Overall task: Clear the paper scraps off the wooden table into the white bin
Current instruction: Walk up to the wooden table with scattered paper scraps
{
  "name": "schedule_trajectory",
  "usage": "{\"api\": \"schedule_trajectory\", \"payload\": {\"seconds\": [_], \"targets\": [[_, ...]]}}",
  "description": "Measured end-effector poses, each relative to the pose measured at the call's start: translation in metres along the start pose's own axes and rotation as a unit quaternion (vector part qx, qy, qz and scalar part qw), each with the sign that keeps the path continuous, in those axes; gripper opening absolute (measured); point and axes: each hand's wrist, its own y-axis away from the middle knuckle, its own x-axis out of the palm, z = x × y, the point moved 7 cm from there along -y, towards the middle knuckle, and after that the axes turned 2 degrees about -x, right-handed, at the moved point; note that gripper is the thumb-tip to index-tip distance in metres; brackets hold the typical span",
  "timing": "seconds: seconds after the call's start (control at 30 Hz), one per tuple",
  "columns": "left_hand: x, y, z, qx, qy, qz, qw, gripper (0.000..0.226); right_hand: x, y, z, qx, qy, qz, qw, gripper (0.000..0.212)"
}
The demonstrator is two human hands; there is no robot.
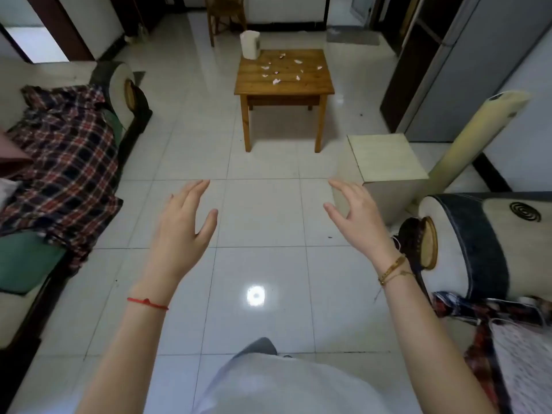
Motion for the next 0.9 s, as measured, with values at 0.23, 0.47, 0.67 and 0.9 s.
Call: {"api": "schedule_trajectory", "payload": {"seconds": [0.23,0.47,0.67,0.9], "targets": [[0.024,-0.024,0.020,-0.029,-0.002,-0.005,1.000,0.051,0.022,-0.031,-0.022,0.008,0.001,0.020,1.000,0.043],[0.061,-0.112,0.060,-0.045,-0.002,-0.001,0.999,0.050,0.059,-0.121,-0.050,0.012,0.006,0.036,0.999,0.042],[0.074,-0.232,0.103,-0.048,0.011,0.003,0.999,0.049,0.090,-0.244,-0.068,0.022,-0.004,0.035,0.999,0.043],[0.083,-0.369,0.142,-0.038,0.004,0.022,0.999,0.050,0.113,-0.382,-0.084,0.028,0.002,0.019,0.999,0.044]]}}
